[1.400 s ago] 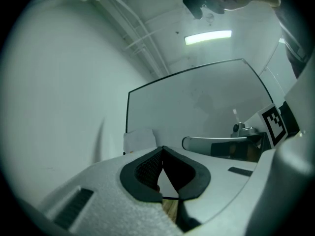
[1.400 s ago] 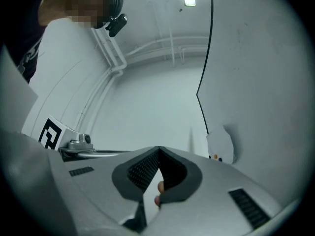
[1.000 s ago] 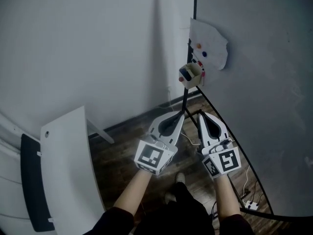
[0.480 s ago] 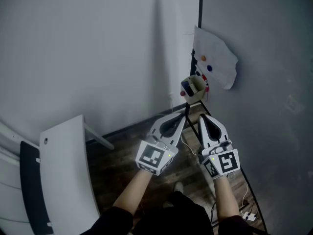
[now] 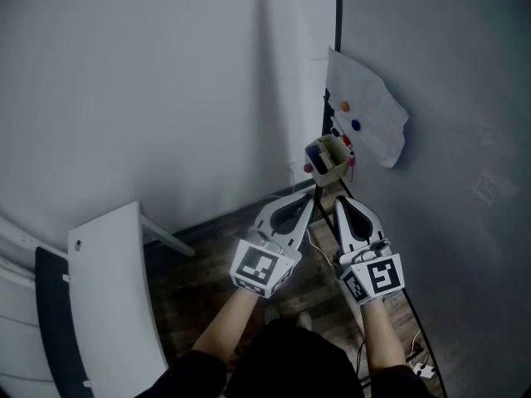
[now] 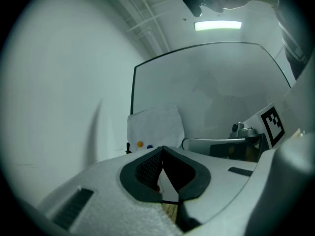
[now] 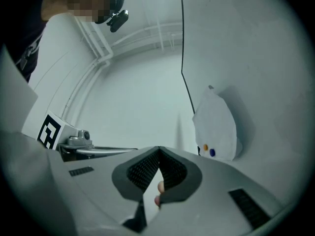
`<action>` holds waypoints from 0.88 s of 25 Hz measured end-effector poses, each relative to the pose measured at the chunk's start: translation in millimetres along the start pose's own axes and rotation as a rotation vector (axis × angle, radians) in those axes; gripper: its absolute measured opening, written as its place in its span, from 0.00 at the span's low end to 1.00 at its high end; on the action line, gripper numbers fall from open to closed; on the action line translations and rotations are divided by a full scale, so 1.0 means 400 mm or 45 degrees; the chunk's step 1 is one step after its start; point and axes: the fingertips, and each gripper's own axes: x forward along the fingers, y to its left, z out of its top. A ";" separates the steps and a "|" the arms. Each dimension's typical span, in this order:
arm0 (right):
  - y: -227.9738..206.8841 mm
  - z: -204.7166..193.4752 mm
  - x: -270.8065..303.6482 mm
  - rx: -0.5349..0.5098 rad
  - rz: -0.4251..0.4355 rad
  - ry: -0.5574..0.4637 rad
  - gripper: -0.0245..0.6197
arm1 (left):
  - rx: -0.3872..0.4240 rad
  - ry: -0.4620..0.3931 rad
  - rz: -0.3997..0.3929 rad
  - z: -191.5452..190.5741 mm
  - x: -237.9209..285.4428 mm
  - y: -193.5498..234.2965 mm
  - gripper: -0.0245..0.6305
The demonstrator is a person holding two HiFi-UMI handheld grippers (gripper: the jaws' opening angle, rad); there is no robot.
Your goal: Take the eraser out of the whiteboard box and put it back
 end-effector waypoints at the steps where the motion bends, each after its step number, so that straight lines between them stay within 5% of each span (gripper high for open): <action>1: -0.006 -0.002 0.009 0.004 0.000 -0.005 0.04 | -0.003 0.004 -0.001 -0.006 0.008 0.008 0.04; 22: -0.156 -0.259 0.197 -0.080 -0.292 0.220 0.04 | -0.116 0.101 -0.276 -0.212 0.177 0.179 0.04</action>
